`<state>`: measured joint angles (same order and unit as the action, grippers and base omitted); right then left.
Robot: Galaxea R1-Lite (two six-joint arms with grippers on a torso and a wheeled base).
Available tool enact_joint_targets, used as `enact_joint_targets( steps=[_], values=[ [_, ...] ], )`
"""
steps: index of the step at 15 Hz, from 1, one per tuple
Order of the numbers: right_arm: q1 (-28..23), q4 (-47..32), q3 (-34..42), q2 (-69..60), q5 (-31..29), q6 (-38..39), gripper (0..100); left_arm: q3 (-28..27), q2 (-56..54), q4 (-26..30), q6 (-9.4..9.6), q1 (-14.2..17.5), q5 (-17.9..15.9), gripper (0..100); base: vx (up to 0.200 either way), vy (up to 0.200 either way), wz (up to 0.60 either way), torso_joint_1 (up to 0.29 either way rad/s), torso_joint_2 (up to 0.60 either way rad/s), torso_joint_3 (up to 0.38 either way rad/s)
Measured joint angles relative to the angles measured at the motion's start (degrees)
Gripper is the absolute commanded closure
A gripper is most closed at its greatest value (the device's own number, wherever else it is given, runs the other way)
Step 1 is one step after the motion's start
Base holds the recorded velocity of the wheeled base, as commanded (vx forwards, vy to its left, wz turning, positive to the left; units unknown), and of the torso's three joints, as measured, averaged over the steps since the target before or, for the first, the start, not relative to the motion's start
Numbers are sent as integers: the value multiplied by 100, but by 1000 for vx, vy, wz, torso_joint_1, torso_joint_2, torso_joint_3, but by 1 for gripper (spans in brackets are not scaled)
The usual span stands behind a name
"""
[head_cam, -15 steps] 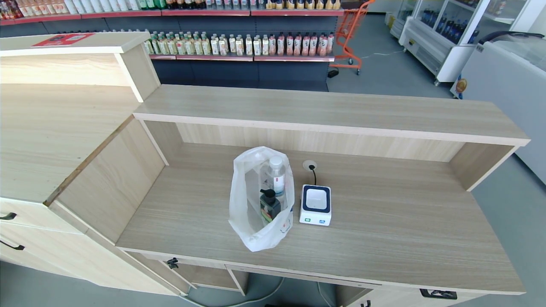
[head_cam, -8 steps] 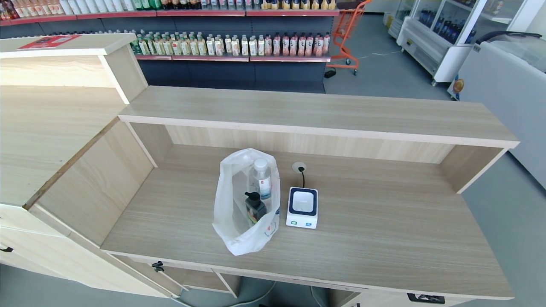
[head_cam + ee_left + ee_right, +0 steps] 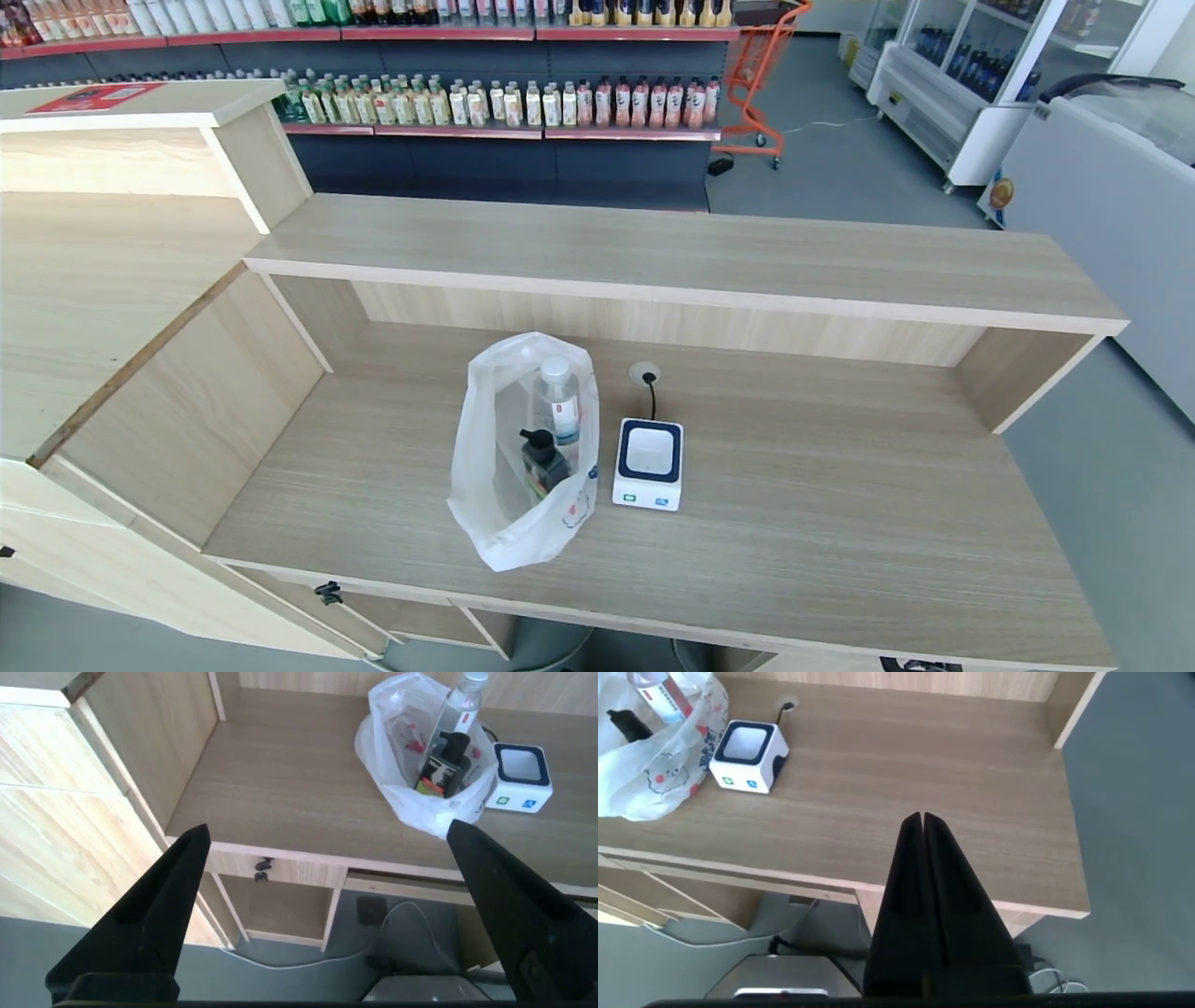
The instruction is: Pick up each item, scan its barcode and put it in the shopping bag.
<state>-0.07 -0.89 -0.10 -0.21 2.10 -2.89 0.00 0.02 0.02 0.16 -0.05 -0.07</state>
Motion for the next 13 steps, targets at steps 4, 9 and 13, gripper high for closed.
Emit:
enact_joint_targets(
  steps=[4, 9, 13],
  values=[
    [2, 0, 0, 2, -2, 0, 100, 0, 0, -2, -16, 0, 5, 0, 0, 0, 0, 0, 0, 0],
    [7, 0, 0, 5, 0, -20, 100, 0, 0, -2, -21, 5, 2, 0, 0, 0, 0, 0, 0, 0],
    [7, 0, 0, 7, 0, -30, 100, 0, 0, -2, -21, 5, 5, 0, 0, 0, 0, 0, 0, 0]
  ],
)
